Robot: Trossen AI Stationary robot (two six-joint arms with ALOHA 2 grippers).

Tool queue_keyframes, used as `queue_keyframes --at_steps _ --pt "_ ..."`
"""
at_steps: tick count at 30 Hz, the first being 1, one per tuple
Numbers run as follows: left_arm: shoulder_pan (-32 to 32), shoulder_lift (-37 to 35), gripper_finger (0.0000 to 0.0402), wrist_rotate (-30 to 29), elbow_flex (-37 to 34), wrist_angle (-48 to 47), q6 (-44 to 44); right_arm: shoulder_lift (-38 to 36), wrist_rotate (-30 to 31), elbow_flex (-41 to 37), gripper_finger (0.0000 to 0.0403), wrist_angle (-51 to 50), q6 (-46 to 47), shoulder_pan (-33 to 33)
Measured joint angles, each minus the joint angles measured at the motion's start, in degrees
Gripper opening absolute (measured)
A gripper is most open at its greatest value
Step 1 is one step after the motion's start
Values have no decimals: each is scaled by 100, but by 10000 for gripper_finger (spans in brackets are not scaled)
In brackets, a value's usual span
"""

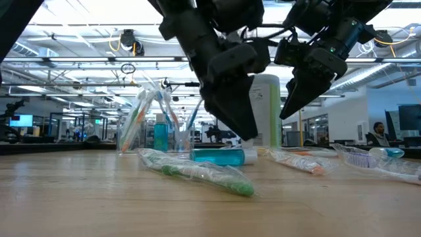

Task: Pick & Place toothbrushing station
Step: Put the mouthwash into the transparent organizer

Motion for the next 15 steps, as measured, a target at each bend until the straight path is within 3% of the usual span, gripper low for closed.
queue_keyframes --at_steps 15 --pt "-26 317 179 -1 -2 206 -259 0 -2 0 171 -234 0 0"
